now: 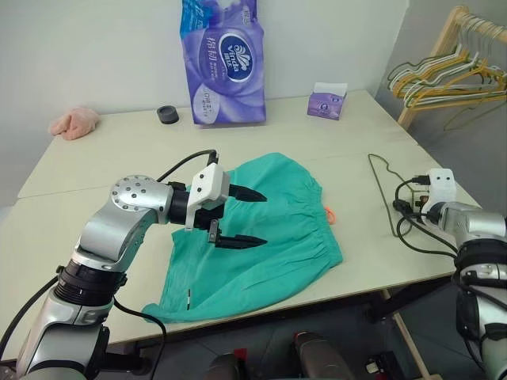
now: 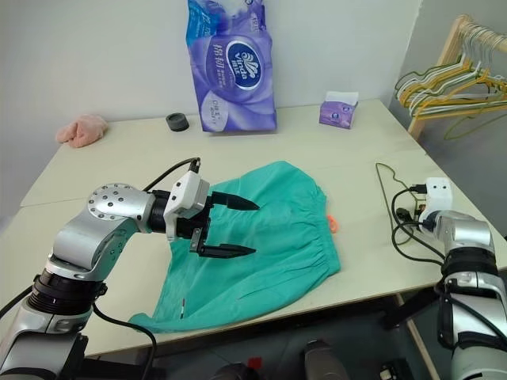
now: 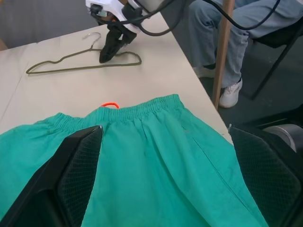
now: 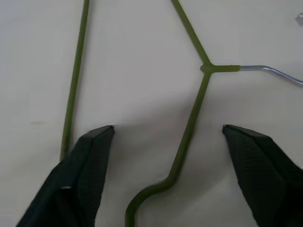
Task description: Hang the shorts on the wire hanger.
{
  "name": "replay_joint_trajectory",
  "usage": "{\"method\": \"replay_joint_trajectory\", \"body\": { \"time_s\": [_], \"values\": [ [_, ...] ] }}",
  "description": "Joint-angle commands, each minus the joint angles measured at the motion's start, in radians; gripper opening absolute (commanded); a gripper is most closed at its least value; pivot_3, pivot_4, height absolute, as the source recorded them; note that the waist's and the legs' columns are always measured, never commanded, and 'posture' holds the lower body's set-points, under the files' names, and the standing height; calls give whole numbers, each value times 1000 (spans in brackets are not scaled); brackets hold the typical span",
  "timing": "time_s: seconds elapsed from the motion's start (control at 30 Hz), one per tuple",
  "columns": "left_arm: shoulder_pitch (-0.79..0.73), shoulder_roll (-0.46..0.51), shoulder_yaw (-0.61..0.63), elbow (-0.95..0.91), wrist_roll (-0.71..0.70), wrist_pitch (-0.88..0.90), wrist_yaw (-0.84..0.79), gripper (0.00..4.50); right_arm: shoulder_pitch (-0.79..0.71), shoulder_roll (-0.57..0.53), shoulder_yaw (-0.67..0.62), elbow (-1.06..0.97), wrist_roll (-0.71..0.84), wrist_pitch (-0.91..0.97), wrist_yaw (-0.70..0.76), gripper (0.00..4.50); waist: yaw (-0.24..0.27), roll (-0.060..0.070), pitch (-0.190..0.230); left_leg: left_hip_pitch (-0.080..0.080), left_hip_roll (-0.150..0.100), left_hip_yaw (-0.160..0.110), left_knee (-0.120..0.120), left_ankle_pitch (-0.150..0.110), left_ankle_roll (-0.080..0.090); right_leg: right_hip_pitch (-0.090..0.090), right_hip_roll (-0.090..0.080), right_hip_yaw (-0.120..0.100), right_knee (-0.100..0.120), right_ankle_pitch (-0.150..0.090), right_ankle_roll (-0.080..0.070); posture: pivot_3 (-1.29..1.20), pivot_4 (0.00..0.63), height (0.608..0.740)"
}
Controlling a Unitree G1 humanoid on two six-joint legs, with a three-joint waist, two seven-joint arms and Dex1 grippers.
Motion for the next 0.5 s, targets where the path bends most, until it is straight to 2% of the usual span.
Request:
{"method": "replay_joint_trajectory", "body": {
  "time_s": [0.03, 0.27, 0.3, 0.5],
  "values": [
    [-14, 4, 10, -24, 5, -12, -1, 4500, -6, 3, 12, 82, -25, 8, -10, 2528, 1, -1, 0, 0, 0, 0, 0, 0, 0, 0, 0, 0, 0, 0, 0, -188, 106, 740],
    [-5, 10, 19, -21, 15, -16, 8, 4500, -14, 16, 1, 82, -26, -11, -46, 189, 5, -2, -1, 0, 0, 0, 0, 0, 0, 1, 0, 0, -1, 0, 0, -189, 108, 740],
    [-6, 9, 22, -18, 16, -14, 12, 4500, -16, 16, -6, 75, -19, -4, -48, 42, 5, -2, -1, 0, 0, 0, 1, 0, 0, 1, 0, 0, -1, 0, 0, -191, 107, 740],
    [-17, 3, 43, 20, 11, 34, 61, 4500, 20, -8, 7, -71, -19, -34, -5, 42, 5, -1, 0, 0, 0, 0, 0, 0, 0, 1, 0, 0, -1, 0, 0, -195, 107, 740]
  ]
}}
